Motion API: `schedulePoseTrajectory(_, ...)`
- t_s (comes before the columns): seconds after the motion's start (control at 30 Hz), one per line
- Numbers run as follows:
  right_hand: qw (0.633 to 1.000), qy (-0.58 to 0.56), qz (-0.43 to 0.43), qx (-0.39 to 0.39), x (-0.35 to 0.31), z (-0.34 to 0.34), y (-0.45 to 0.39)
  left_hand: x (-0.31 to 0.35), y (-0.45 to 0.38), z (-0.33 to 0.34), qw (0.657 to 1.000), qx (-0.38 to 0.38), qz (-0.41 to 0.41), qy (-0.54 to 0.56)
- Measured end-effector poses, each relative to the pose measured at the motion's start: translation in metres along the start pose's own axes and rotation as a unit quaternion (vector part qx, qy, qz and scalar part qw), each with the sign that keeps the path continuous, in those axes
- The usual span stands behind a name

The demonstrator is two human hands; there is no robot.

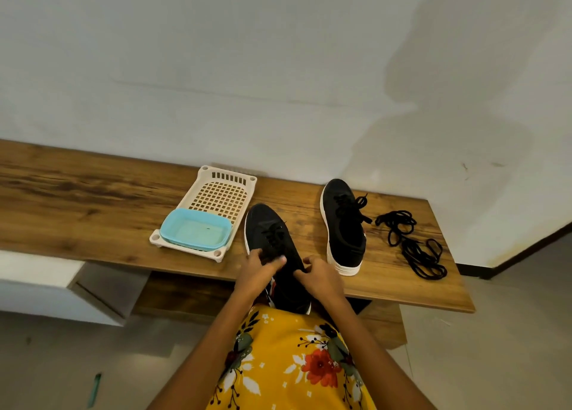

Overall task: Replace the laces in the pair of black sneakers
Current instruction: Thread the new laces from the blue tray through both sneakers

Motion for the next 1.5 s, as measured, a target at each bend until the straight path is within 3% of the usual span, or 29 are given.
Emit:
schedulePoseTrajectory(0.1,0.998,-0.005,-0.012,0.055,-0.002,0.0,0.002,0.008,0.003,0.003,0.988,0.039,0.044,-0.143)
schedulePoseTrajectory(0.37,0.979,-0.123,0.003,0.161,0.008,-0.018,-0.016,0.043,-0.035,0.009,0.985,0.09,0.121,-0.087)
schedulePoseTrajectory(0.57,0.979,-0.124,0.053,0.155,0.018,-0.021,-0.052,0.061,-0.063,0.022,0.979,0.102,0.162,-0.074)
schedulePoseTrajectory(0.77,0.986,-0.11,0.025,0.122,0.011,-0.021,-0.049,0.056,-0.053,0.027,0.984,0.094,0.148,-0.034)
schedulePoseTrajectory(1.23,0.984,-0.124,-0.05,0.116,-0.042,-0.078,0.075,0.094,0.072,0.023,0.978,0.047,0.172,-0.111)
schedulePoseTrajectory(1.5,0.973,-0.095,-0.08,0.195,-0.031,-0.093,0.074,0.089,0.073,0.035,0.961,0.083,0.194,-0.179)
Point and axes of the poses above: each hand's wrist, its own y-axis away from the middle knuckle, its own z-axis out of the palm, x = y × z, the point moved 9 cm from there along -y, towards the middle knuckle, and after that the axes turned 2 degrees about -y, right-handed, at the moved point
